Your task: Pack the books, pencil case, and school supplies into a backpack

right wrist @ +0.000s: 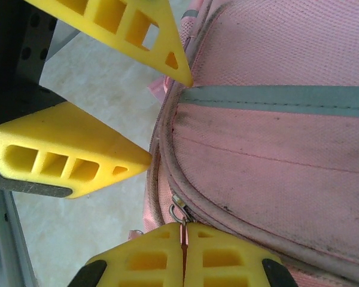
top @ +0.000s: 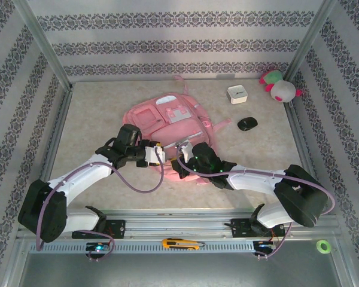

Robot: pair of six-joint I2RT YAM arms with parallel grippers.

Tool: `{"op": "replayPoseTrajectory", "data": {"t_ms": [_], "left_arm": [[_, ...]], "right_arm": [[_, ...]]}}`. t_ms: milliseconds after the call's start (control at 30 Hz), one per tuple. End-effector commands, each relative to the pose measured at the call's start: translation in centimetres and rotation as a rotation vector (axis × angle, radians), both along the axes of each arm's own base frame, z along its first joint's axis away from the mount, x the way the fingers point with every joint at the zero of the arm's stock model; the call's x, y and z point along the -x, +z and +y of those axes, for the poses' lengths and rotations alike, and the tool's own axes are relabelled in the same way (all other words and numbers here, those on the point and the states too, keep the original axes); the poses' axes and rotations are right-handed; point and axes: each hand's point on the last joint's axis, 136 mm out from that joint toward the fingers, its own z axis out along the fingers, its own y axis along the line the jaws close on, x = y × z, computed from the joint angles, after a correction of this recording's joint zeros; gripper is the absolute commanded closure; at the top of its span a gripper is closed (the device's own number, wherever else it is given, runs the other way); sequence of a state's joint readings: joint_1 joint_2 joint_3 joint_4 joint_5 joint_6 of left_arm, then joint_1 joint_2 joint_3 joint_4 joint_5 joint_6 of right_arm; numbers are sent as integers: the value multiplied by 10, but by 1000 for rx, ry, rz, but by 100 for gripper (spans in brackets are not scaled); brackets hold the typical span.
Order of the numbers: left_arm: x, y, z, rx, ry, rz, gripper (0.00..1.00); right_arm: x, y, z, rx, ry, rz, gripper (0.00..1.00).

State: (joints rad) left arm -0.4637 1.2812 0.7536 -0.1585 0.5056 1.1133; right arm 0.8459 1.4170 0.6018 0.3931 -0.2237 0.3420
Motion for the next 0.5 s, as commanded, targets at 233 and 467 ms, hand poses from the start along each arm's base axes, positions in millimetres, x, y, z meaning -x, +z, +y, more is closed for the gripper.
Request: {"op": "replayPoseTrajectory", "data": {"t_ms": [233, 467], "left_arm": [[-7, -6, -16, -2, -23, -49, 55], [-4, 16, -22, 74, 7, 14, 96]], "right_arm": [[-2, 6, 5, -18, 28, 9, 100], [-8, -5, -7, 27, -16, 1, 100]]}}
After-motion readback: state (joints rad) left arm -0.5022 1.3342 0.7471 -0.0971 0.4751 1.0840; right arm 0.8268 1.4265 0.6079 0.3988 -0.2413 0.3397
